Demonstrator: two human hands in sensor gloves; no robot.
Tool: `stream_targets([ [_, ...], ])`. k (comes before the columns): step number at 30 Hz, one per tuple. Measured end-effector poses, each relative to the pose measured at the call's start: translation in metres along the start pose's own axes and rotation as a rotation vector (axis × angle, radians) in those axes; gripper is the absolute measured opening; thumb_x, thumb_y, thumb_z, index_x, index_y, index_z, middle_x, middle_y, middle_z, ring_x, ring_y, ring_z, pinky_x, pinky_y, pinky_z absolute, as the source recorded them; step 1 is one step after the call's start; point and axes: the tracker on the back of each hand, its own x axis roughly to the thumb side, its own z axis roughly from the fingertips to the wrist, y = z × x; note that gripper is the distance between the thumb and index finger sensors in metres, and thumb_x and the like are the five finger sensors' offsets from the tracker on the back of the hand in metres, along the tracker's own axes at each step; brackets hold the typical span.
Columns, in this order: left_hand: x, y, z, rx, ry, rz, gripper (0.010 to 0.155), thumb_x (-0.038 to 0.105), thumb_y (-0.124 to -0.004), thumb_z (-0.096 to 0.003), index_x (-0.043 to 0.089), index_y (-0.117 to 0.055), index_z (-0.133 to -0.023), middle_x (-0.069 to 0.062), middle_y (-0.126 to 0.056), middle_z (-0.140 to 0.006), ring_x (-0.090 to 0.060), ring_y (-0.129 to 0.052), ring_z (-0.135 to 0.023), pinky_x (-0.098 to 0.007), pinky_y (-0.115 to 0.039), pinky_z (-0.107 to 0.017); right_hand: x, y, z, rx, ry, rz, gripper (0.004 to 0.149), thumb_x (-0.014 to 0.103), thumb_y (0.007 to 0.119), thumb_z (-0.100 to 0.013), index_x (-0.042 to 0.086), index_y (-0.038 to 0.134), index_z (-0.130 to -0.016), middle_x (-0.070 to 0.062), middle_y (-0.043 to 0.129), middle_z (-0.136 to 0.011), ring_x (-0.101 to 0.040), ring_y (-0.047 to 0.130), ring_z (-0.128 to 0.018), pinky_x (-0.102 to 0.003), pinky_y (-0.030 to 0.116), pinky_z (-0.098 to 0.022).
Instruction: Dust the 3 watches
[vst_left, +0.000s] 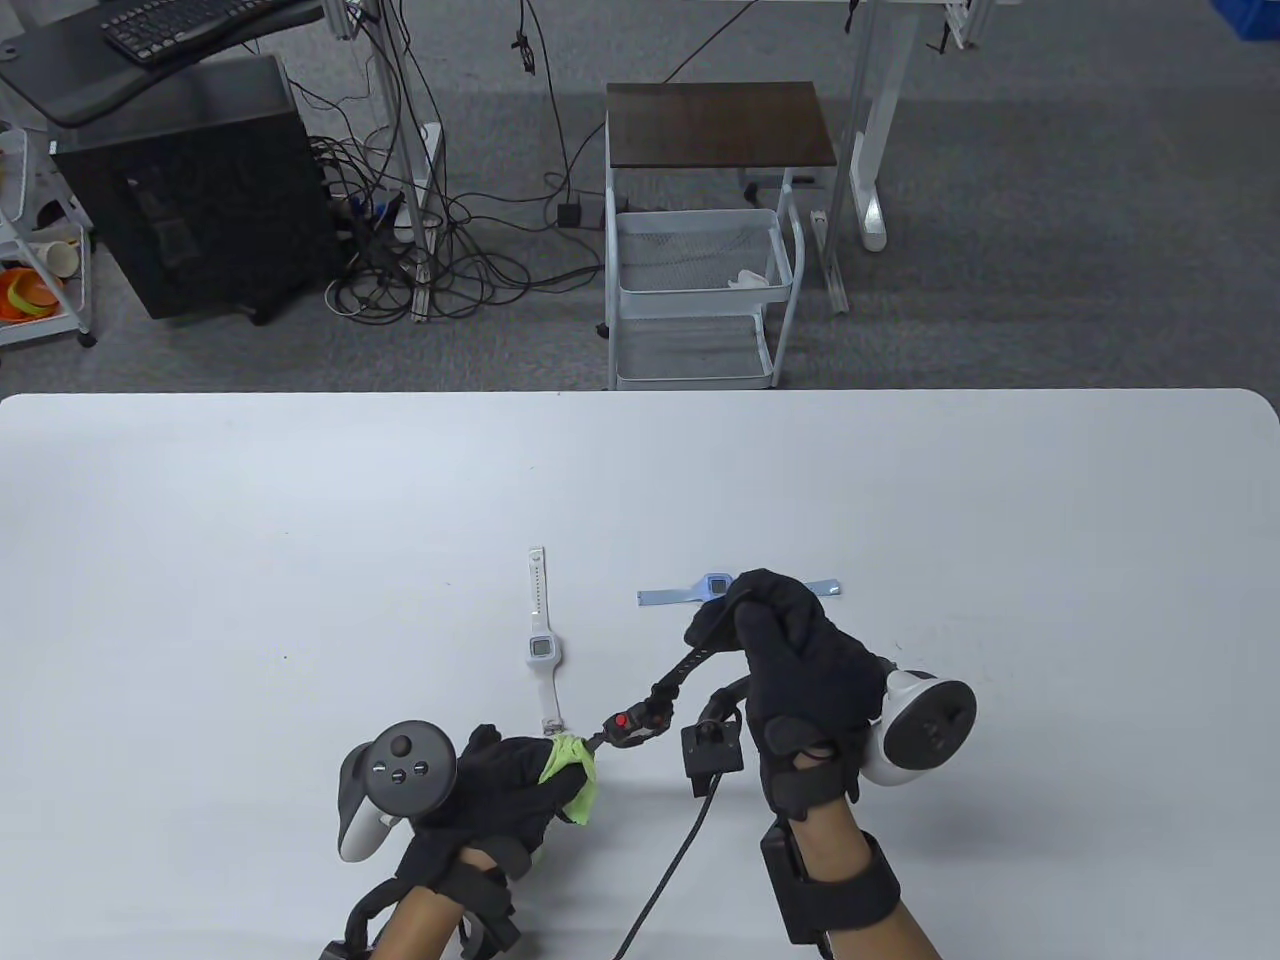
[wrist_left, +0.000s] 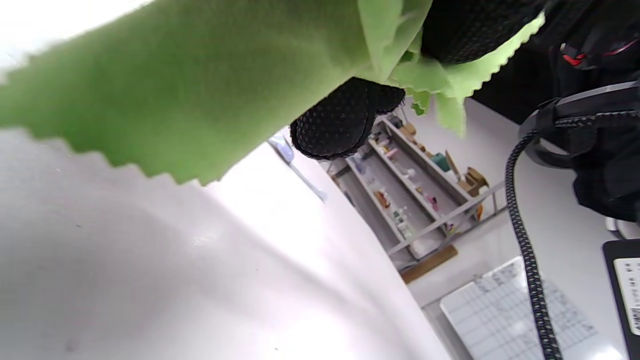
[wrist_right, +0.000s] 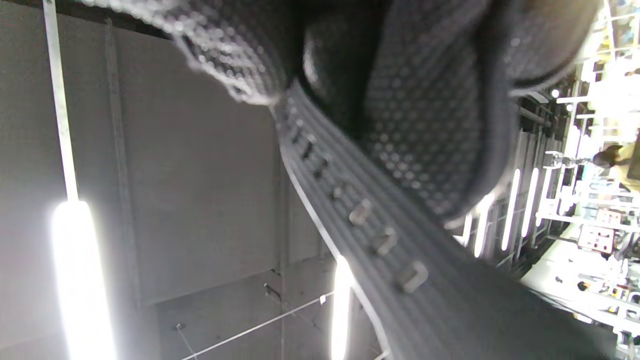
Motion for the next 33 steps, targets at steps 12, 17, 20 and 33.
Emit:
stream_targets([
  [12, -0.002, -0.009, -0.003, -0.162, 0.150, -0.239, 0.052, 0.051, -0.066, -0.0604, 0.026, -0.062, -0.106, -0.007, -0.053, -0.116, -0.045, -0.033, -0.112, -0.079, -0.010, -0.063, -0.009, -0.017, -0.005, -0.025, 0.041, 0.092, 0.039, 0.037, 0.078, -0.043, 0.012, 0.086, -0.072, -0.007, 0.108, -0.047, -0.024, 0.111, -0.028, -0.054, 0.077, -0.044],
  [17, -0.008, -0.016, -0.006, -0.258, 0.247, -0.320, 0.058, 0.055, -0.063, -0.0605, 0.033, -0.051, -0.112, -0.007, -0.024, -0.123, -0.046, -0.006, -0.111, -0.077, -0.001, -0.059, -0.011, -0.017, -0.005, -0.017, 0.051, 0.098, 0.039, 0.037, 0.078, -0.043, 0.013, 0.086, -0.072, -0.007, 0.108, -0.047, -0.024, 0.111, -0.028, -0.054, 0.077, -0.044],
  [20, -0.009, -0.020, -0.007, -0.307, 0.289, -0.370, 0.060, 0.057, -0.062, -0.0605, 0.035, -0.047, -0.114, -0.005, -0.016, -0.123, -0.044, 0.001, -0.110, -0.075, 0.003, -0.058, -0.011, -0.015, -0.005, -0.009, 0.054, 0.100, 0.039, 0.037, 0.078, -0.043, 0.013, 0.086, -0.072, -0.007, 0.108, -0.047, -0.024, 0.111, -0.028, -0.054, 0.077, -0.044],
  [33, -0.015, -0.029, -0.010, -0.389, 0.396, -0.462, 0.066, 0.060, -0.058, -0.0600, 0.039, -0.032, -0.116, -0.001, 0.004, -0.119, -0.039, 0.014, -0.107, -0.073, 0.008, -0.057, -0.012, -0.007, -0.003, 0.032, 0.058, 0.099, 0.039, 0.037, 0.078, -0.043, 0.013, 0.086, -0.072, -0.007, 0.108, -0.047, -0.024, 0.111, -0.028, -0.054, 0.077, -0.044],
])
